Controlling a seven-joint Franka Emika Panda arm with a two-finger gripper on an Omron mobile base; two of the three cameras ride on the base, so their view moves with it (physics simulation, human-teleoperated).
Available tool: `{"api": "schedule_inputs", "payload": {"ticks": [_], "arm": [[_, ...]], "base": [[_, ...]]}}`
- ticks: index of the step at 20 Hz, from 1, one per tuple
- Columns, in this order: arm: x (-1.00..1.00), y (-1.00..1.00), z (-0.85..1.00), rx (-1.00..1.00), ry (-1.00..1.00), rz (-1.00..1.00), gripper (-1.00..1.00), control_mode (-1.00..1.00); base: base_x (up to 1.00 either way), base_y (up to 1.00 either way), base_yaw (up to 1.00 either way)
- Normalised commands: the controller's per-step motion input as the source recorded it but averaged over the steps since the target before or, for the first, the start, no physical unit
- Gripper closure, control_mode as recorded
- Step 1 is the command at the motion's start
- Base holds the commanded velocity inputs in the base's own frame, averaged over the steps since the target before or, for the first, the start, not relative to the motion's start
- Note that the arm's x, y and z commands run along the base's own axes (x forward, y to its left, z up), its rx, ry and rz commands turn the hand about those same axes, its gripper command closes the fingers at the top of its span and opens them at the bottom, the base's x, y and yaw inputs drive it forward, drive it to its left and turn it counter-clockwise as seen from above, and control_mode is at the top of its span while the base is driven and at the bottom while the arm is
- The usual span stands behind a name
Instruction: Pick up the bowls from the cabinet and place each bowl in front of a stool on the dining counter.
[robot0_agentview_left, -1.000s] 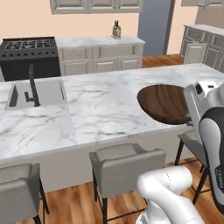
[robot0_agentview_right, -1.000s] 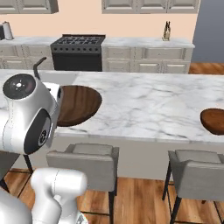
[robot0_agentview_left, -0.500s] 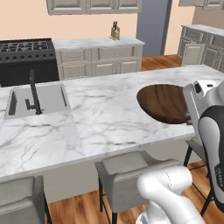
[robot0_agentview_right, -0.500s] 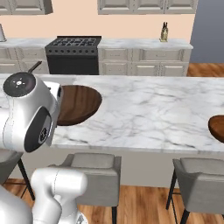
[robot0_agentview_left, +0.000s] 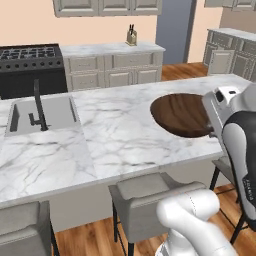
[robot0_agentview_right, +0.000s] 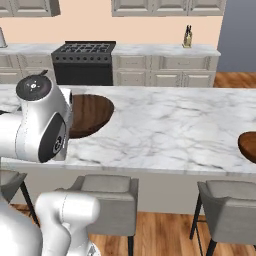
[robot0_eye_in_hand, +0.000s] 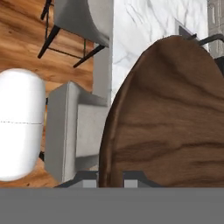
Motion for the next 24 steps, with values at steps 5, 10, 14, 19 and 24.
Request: {"api": "schedule_inputs", "payload": {"ticks": [5, 10, 14, 19, 24], "arm": [[0.8, 0.0, -0.08, -0.15, 0.17, 0.46, 1.0, -1.0], [0.92, -0.02, -0.39, -0.14, 0.06, 0.45, 1.0, -1.0], [0.67, 0.06, -0.49, 0.01, 0.01, 0.45, 1.0, -1.0], [0.78, 0.01, -0.62, 0.02, -0.01, 0.33, 1.0, -1.0], [0.74, 0.04, -0.52, 0.01, 0.0, 0.15, 1.0, -1.0]], "base": [[0.0, 0.0, 0.0], [0.0, 0.0, 0.0], [0.0, 0.0, 0.0], [0.0, 0.0, 0.0], [0.0, 0.0, 0.0]]}}
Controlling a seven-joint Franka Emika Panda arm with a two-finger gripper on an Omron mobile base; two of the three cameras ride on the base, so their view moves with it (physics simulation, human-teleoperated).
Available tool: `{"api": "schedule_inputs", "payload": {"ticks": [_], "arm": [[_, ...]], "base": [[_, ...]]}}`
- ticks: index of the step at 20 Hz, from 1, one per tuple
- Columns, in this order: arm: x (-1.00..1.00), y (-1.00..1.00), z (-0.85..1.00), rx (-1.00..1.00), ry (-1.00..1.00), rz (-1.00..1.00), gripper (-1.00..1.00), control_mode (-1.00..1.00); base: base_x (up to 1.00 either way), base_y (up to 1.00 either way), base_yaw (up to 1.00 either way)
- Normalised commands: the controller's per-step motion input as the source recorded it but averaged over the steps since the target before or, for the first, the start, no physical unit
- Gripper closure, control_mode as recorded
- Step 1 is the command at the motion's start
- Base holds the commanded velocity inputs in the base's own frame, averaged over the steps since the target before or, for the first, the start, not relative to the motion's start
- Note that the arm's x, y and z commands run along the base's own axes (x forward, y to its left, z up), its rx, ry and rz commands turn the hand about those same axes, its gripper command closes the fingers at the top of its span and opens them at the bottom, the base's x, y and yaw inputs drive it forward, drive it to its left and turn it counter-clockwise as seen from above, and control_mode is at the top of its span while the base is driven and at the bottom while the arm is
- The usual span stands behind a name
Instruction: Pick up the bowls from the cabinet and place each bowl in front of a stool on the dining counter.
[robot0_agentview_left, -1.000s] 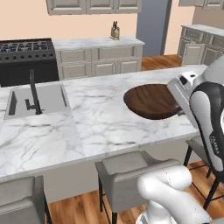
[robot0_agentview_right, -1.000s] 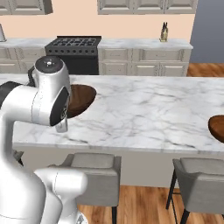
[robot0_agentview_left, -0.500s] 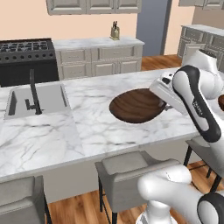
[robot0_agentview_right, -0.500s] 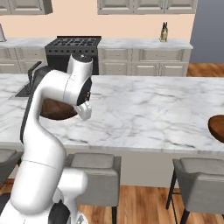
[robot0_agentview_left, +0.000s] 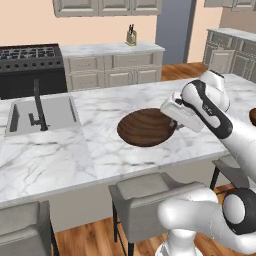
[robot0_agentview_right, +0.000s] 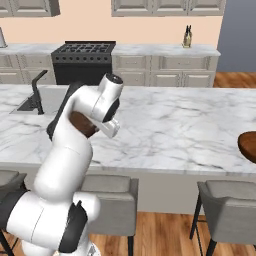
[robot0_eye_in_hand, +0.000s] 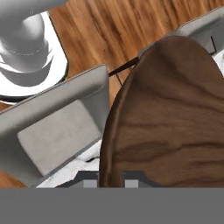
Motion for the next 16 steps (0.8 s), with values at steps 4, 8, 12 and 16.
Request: {"api": "schedule_inputs", "payload": {"ticks": [4, 8, 12, 16], "arm": [[0.63, 0.04, -0.66, 0.03, -0.01, 0.0, 1.0, -1.0], [0.43, 0.0, -0.7, 0.03, -0.01, 0.0, 1.0, -1.0], [0.31, 0.0, -0.55, 0.0, 0.0, 0.04, 1.0, -1.0], [0.31, 0.0, -0.45, 0.0, -0.03, 0.02, 1.0, -1.0]], "base": [[0.0, 0.0, 0.0], [0.0, 0.0, 0.0], [0.0, 0.0, 0.0], [0.0, 0.0, 0.0]]}}
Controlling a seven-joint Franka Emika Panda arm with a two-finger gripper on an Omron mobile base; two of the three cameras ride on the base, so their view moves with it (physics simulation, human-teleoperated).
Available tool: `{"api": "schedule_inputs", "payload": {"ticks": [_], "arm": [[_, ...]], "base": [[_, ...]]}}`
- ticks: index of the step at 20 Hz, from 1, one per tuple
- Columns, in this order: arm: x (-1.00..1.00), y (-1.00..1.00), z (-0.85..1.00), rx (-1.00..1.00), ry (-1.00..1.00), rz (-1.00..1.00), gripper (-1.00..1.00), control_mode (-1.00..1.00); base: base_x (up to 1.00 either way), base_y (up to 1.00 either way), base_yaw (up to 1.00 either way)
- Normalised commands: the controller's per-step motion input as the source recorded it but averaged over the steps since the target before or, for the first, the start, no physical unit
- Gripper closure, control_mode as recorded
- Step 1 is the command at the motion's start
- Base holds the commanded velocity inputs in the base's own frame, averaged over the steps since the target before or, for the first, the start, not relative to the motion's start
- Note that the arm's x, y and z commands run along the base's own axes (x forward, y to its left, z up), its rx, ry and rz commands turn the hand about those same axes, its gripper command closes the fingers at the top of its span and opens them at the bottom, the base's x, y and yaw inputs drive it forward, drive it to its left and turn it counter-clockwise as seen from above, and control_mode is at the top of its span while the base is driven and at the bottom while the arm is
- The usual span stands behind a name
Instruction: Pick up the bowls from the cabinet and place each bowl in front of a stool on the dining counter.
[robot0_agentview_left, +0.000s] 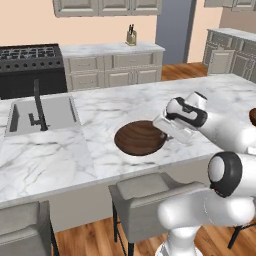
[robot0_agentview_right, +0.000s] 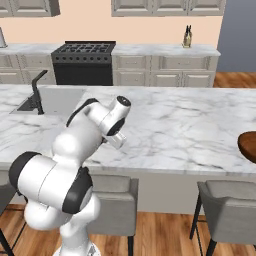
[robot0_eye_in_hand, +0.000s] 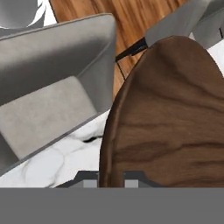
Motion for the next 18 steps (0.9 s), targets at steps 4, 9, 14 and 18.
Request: {"api": "schedule_inputs", "payload": {"ticks": [4, 9, 14, 18], "arm": [[0.54, 0.0, -0.39, 0.0, 0.0, 0.0, 1.0, -1.0], [0.48, -0.07, -0.42, 0.0, 0.07, 0.09, 1.0, -1.0], [0.22, -0.25, -0.49, 0.0, 0.09, 0.15, 1.0, -1.0], [0.56, -0.17, -0.24, 0.01, 0.0, 0.13, 1.0, -1.0]], "base": [[0.0, 0.0, 0.0], [0.0, 0.0, 0.0], [0.0, 0.0, 0.0], [0.0, 0.0, 0.0]]}}
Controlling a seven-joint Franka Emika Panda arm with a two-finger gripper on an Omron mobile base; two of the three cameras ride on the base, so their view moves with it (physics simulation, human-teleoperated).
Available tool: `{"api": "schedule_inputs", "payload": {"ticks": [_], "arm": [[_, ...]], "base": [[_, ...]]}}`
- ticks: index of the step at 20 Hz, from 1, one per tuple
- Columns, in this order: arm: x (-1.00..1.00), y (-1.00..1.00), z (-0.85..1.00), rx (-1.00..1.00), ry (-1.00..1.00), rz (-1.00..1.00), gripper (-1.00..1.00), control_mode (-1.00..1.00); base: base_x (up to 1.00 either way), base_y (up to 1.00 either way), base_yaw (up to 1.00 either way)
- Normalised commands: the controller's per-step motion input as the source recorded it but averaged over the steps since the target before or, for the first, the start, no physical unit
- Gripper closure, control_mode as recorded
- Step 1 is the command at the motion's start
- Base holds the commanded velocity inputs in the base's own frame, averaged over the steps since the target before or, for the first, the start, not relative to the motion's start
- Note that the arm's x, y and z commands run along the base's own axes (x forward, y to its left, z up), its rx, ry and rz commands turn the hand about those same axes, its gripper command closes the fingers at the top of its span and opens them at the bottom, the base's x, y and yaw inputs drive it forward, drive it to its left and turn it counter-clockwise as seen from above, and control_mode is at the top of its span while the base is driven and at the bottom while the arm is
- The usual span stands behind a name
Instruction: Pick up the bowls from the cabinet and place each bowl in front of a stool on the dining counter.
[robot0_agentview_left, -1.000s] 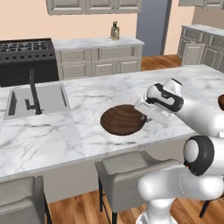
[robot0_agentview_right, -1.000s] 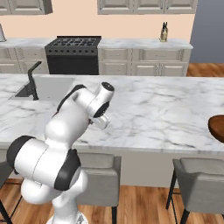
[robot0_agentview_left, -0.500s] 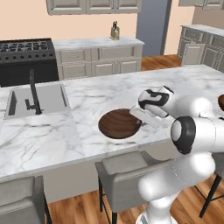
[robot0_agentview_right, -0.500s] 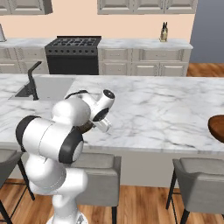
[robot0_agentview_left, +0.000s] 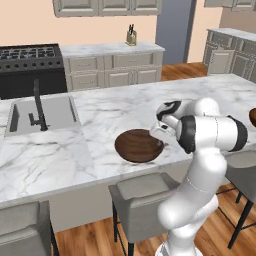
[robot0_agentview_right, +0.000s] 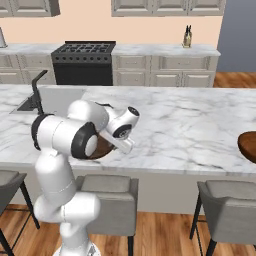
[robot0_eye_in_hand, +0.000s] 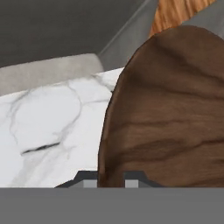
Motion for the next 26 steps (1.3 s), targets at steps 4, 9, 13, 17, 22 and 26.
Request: {"api": "schedule_inputs", "payload": {"ticks": [4, 9, 13, 17, 22, 26], "arm": [[0.31, -0.01, -0.24, 0.0, 0.0, 0.1, 1.0, -1.0], [0.11, 0.0, -0.04, 0.0, 0.0, 0.07, -1.0, -1.0], [0.0, 0.0, 0.0, 0.0, 0.0, 0.02, -1.0, -1.0], [0.0, 0.0, 0.0, 0.0, 0.0, 0.0, -1.0, -1.0], [-0.04, 0.0, 0.27, -0.07, -0.01, 0.0, -1.0, -1.0], [-0.47, 0.0, 0.84, -0.21, -0.11, 0.0, -1.0, -1.0]], "base": [[0.0, 0.0, 0.0], [0.0, 0.0, 0.0], [0.0, 0.0, 0.0], [0.0, 0.0, 0.0], [0.0, 0.0, 0.0], [0.0, 0.0, 0.0]]}}
